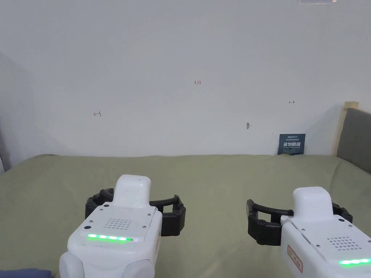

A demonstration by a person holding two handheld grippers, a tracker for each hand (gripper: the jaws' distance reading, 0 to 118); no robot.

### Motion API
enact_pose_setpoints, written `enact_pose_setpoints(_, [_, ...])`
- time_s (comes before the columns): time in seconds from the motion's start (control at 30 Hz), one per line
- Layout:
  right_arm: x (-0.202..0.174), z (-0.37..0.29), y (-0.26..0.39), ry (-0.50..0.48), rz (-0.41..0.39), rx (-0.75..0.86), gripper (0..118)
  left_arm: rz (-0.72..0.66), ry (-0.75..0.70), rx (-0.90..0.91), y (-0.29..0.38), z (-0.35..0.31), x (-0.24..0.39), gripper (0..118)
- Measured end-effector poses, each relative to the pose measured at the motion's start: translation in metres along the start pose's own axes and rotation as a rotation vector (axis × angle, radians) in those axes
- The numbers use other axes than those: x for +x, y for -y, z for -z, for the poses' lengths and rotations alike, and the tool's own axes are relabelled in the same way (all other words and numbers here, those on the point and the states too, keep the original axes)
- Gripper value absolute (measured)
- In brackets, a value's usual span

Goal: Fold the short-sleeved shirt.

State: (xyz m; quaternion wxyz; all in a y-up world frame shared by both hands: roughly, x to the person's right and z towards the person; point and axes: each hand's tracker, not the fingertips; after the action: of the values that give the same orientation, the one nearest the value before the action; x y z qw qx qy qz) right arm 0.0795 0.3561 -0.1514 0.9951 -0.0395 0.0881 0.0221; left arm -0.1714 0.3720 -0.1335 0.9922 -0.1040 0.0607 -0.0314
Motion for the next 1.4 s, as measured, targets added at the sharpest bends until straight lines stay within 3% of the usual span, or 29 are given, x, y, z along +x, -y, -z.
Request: enact_pose_setpoints(1.4, [0.005, 0.004, 0.005, 0.004, -0.013, -0.024, 118, -0.041, -0.024, -0.054, 0.008, 0.006, -0.012, 118])
